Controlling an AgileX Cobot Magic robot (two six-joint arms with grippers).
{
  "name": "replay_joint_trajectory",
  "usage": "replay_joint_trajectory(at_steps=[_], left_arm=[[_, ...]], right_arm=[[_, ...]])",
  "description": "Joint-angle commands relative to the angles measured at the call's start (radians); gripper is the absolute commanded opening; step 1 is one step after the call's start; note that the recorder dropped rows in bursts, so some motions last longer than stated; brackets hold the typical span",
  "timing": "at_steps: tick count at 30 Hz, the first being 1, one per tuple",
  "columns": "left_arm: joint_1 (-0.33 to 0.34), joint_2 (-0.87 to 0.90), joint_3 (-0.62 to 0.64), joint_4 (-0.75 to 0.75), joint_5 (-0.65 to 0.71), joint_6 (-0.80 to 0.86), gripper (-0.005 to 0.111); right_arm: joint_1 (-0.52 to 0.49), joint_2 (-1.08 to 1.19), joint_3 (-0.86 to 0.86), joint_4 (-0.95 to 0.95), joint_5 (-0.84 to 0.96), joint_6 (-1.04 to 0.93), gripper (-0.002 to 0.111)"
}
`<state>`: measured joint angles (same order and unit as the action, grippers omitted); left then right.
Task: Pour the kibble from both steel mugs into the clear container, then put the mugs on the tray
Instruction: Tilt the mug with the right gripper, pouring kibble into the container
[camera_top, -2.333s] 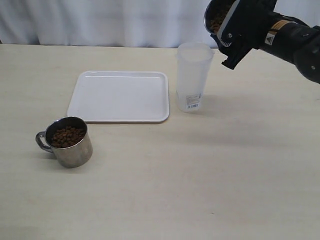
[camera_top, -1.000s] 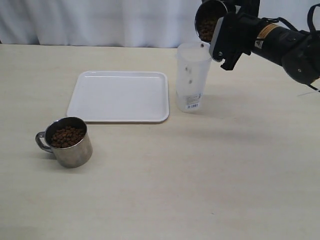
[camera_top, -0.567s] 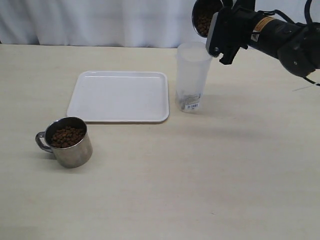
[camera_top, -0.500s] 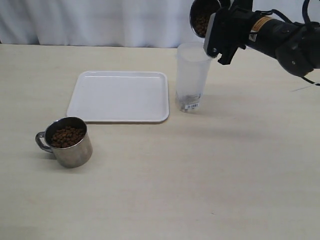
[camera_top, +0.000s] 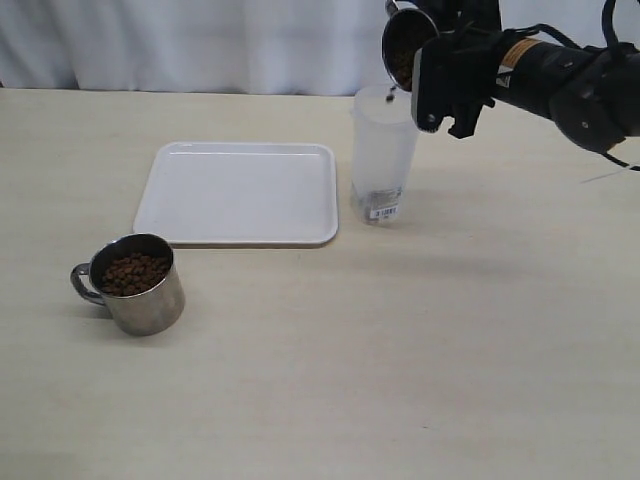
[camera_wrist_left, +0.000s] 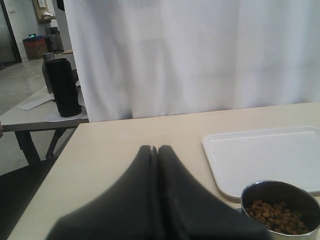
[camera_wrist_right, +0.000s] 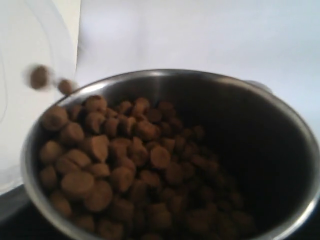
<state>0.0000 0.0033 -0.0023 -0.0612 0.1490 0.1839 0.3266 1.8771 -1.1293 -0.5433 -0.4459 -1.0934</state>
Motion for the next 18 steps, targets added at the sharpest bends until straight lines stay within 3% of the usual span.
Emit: replay_joint_trajectory(at_steps=[1,18], left_arm=[[0.002,-0.003,0.002,-0.001,-0.007,-0.003,0.000],[0.002,-0.003,0.002,-0.001,-0.007,-0.003,0.000]], right_arm=[[0.002,-0.006,-0.010,0.008,-0.020,-0.044,0.005],[0.002,-0.006,-0.010,0.008,-0.020,-0.091,0.005]])
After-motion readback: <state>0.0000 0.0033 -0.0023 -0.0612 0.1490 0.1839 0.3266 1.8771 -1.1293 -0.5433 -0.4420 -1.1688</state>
